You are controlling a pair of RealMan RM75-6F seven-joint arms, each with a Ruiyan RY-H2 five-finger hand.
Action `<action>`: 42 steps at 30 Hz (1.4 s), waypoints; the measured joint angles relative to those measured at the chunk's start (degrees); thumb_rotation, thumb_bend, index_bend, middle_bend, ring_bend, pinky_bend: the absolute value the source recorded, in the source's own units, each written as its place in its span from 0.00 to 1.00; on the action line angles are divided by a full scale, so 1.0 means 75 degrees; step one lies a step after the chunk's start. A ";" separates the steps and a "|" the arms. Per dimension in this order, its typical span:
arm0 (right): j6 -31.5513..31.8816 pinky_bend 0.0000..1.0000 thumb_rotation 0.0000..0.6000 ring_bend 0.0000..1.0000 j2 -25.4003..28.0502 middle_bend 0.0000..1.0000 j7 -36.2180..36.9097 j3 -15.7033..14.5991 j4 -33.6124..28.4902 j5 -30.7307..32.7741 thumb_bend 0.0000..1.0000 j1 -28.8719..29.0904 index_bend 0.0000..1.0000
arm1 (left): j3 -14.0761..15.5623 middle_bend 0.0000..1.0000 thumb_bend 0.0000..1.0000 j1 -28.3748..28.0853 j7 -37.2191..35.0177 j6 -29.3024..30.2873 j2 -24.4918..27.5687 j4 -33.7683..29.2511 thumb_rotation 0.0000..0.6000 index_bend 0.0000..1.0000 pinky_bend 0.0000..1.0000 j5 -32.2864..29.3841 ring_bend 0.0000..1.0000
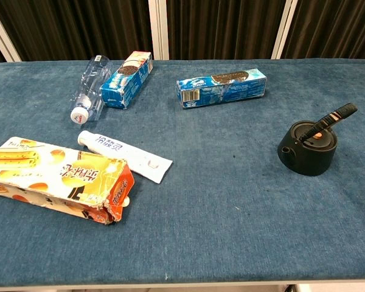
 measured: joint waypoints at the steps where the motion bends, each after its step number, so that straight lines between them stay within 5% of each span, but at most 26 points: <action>1: -0.0022 0.02 1.00 0.00 0.0002 0.01 0.0010 -0.0006 -0.0012 -0.0009 0.07 0.0013 0.00 | 0.0004 0.05 0.04 -0.0003 0.0007 0.0003 -0.0025 0.0018 1.00 0.06 0.00 0.0014 0.00; 6: -0.0230 0.05 1.00 0.03 0.0065 0.05 0.0157 -0.0057 -0.0098 -0.0169 0.07 0.0163 0.02 | 0.0000 0.06 0.04 -0.0024 0.0029 -0.0026 -0.0047 0.0031 1.00 0.06 0.00 0.0010 0.00; 10: -0.0558 0.08 1.00 0.11 0.0188 0.13 0.0264 -0.0096 -0.0173 -0.0536 0.07 0.0484 0.16 | -0.0034 0.06 0.04 -0.0023 -0.0009 -0.0003 -0.0035 0.0004 1.00 0.06 0.00 -0.0015 0.00; 16: -0.1565 0.11 1.00 0.22 0.0343 0.23 0.0068 -0.0089 -0.0418 -0.1096 0.07 0.1359 0.32 | -0.0030 0.06 0.04 -0.0040 0.0001 0.0002 -0.0027 -0.0059 1.00 0.06 0.00 0.0032 0.00; 20: -0.2481 0.11 1.00 0.24 0.0246 0.25 -0.0397 -0.0008 -0.0556 -0.1205 0.07 0.2047 0.35 | -0.0003 0.06 0.04 0.0004 -0.0008 0.0028 -0.0019 -0.0077 1.00 0.06 0.00 0.0018 0.00; 29: -0.3650 0.13 1.00 0.34 -0.0391 0.35 -0.1250 0.0242 -0.0488 -0.0687 0.07 0.3014 0.46 | 0.0031 0.06 0.04 0.0095 -0.0061 0.0033 0.0004 -0.0039 1.00 0.06 0.00 -0.0104 0.00; 42: -0.4079 0.14 1.00 0.42 -0.0660 0.43 -0.1734 0.0171 -0.0264 -0.0078 0.07 0.3371 0.55 | 0.0021 0.06 0.04 0.0078 -0.0058 -0.0035 -0.0007 -0.0012 1.00 0.06 0.00 -0.0134 0.00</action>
